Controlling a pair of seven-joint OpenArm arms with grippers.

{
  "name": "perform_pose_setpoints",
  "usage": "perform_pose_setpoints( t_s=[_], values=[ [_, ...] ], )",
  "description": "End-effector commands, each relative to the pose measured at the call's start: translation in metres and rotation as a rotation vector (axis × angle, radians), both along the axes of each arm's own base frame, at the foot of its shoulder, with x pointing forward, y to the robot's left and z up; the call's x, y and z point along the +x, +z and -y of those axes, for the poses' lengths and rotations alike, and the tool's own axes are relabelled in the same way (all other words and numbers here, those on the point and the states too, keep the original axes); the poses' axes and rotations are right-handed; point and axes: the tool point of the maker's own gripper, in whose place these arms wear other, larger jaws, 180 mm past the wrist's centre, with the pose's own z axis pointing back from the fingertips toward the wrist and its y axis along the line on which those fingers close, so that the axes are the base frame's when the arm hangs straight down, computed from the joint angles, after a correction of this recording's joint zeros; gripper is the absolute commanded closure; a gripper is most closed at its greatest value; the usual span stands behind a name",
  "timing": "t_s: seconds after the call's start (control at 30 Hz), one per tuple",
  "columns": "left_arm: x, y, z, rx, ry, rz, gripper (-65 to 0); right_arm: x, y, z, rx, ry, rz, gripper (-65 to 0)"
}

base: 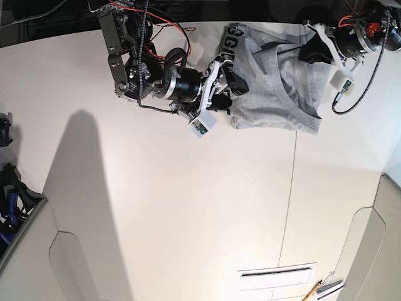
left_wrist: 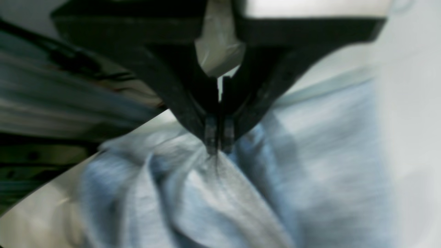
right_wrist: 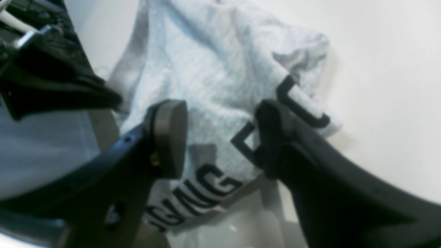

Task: Fold the T-shirt properly
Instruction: 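Grasp the folded shirt with the right gripper and fold it again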

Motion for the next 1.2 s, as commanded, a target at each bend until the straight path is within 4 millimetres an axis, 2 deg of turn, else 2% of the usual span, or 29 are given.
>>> perform_pose_setpoints(
  t_s=[0.0, 0.13, 0.23, 0.33, 0.5, 0.6, 0.63, 0.83, 0.93, 1.13, 1.17],
  values=[
    [0.006, 0.011, -0.011, 0.027, -0.008, 0.036, 0.0, 0.007, 0.01, -0.003, 0.022, -0.004, 0.037, -32.7],
    [0.016, 0.027, -0.048, 0.113, 0.037, 0.078, 0.0, 0.008, 0.007, -0.001, -0.002, -0.004, 0.043, -32.7],
    [0.022, 0.04, -0.061, 0.117, 0.069, 0.114, 0.0, 0.008, 0.007, -0.001, -0.001, -0.004, 0.043, -32.8],
    [0.024, 0.046, -0.068, 0.117, 0.086, 0.133, 0.0, 0.008, 0.007, -0.001, 0.0, -0.004, 0.043, -32.7],
    [0.027, 0.052, -0.061, 0.066, 0.088, 0.152, -0.9, 0.008, 0.008, -0.002, 0.003, -0.004, 0.042, -32.7],
    [0.029, 0.053, -0.061, 0.063, 0.089, 0.16, -21.3, 0.008, 0.008, -0.002, 0.003, -0.004, 0.043, -32.7],
    [0.03, 0.054, -0.061, 0.063, 0.09, 0.167, -25.0, 0.008, 0.008, -0.002, 0.003, -0.004, 0.043, -32.8],
    [0.048, 0.061, -0.069, 0.115, 0.097, 0.216, -25.6, 0.015, 0.016, -0.003, 0.023, -0.003, 0.059, -32.7],
    [0.057, 0.067, -0.077, 0.144, 0.116, 0.262, -25.6, 0.032, 0.043, -0.006, 0.062, -0.001, 0.133, -32.7],
    [0.057, 0.077, -0.094, 0.172, 0.162, 0.29, -25.6, 0.065, 0.125, -0.005, 0.12, 0.005, 0.384, -32.7],
    [0.057, 0.079, -0.098, 0.182, 0.175, 0.296, -24.9, 0.067, 0.138, -0.007, 0.145, 0.01, 0.414, -30.7]
  ],
)
